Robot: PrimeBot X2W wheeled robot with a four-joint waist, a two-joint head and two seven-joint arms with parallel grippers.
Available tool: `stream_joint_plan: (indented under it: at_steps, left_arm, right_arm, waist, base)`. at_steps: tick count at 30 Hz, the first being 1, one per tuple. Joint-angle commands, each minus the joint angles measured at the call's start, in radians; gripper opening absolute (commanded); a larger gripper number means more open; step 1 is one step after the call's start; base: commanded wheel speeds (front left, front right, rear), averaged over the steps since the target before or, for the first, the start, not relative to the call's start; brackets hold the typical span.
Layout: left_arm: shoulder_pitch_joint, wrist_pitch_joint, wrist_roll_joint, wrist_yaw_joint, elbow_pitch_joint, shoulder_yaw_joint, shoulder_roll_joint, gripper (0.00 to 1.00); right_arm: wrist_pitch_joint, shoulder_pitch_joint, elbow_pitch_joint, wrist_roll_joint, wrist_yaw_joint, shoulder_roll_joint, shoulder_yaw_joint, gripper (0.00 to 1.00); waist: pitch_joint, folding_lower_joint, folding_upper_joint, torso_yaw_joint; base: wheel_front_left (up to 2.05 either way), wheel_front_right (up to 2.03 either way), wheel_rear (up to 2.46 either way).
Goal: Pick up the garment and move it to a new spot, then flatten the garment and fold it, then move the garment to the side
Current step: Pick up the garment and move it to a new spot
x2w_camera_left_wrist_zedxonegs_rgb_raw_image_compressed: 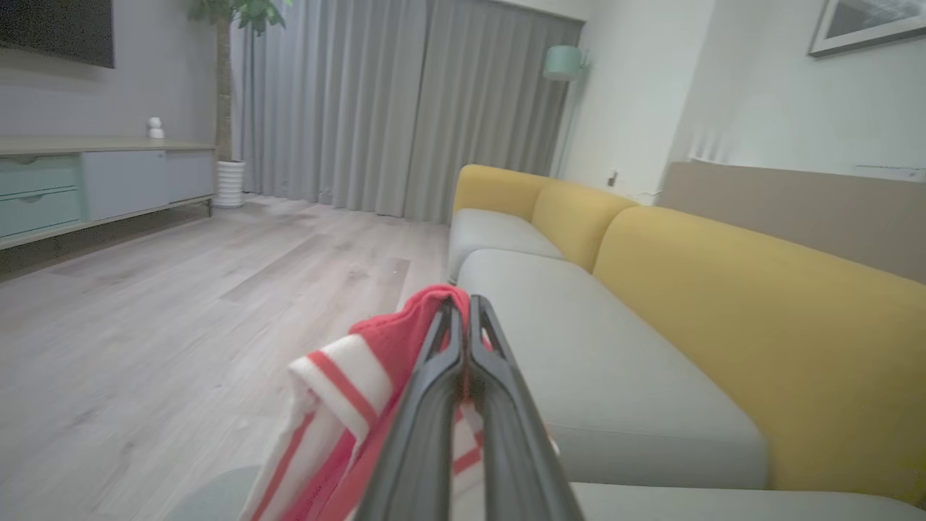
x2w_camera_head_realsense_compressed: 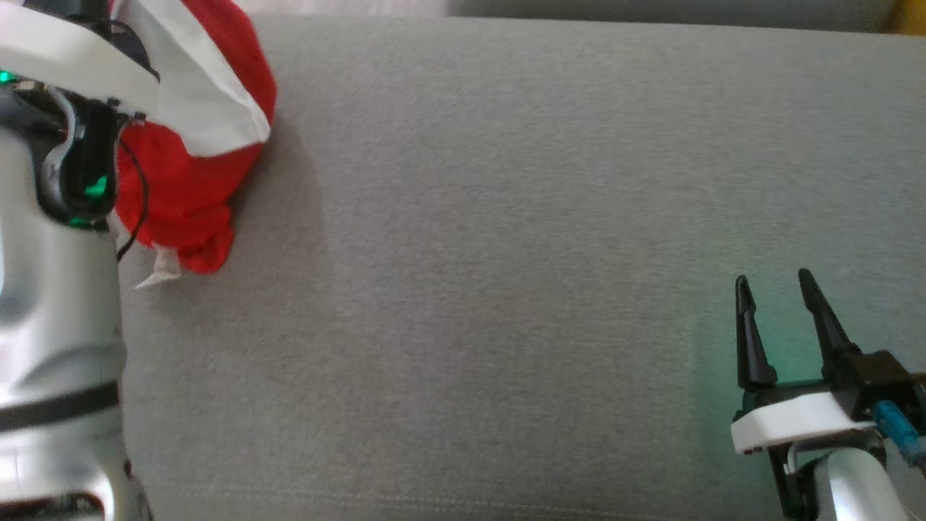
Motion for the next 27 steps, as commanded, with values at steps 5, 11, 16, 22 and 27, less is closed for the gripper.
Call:
stream_joint_plan:
  at_steps: [5, 11, 16, 22, 27]
  left_arm:
    - [0.046, 0.154, -0.057, 0.007, -0.286, 0.018, 0.048, 0.0]
    - [0.102, 0.283, -0.1, 0.041, -0.519, 0.026, 0.06, 0.0]
    - [0.13, 0.361, -0.144, 0.051, -0.646, 0.025, 0.066, 0.0]
    - [0.145, 0.408, -0.2, 0.066, -0.737, 0.037, 0.059, 0.0]
    - [0.158, 0.436, -0.245, 0.071, -0.781, 0.066, 0.07, 0.0]
  right_arm:
    - [-0.018, 0.001, -0.015, 0.014, -0.001, 0.002, 0.018, 1.0]
    - [-0.02, 0.007, -0.006, 0.044, -0.001, 0.003, 0.023, 1.0]
    - [-0.021, 0.013, -0.017, 0.051, -0.001, 0.003, 0.021, 1.0]
    - [-0.021, 0.013, -0.021, 0.05, -0.001, 0.003, 0.018, 1.0]
    - [-0.021, 0.018, -0.024, 0.045, -0.001, 0.003, 0.012, 1.0]
  waist:
    - [-0.041, 0.0001, 0.0, -0.07]
    - [-0.049, 0.0001, 0.0, -0.119]
    - [-0.046, 0.0001, 0.0, -0.137]
    - [-0.046, 0.0001, 0.0, -0.142]
    - [-0.051, 0.0001, 0.0, -0.129]
  base:
    - [0.0, 0.0, 0.0]
    - [0.0, 0.0, 0.0]
    - [0.0, 0.0, 0.0]
    - [0.0, 0.0, 0.0]
    - [0.0, 0.0, 0.0]
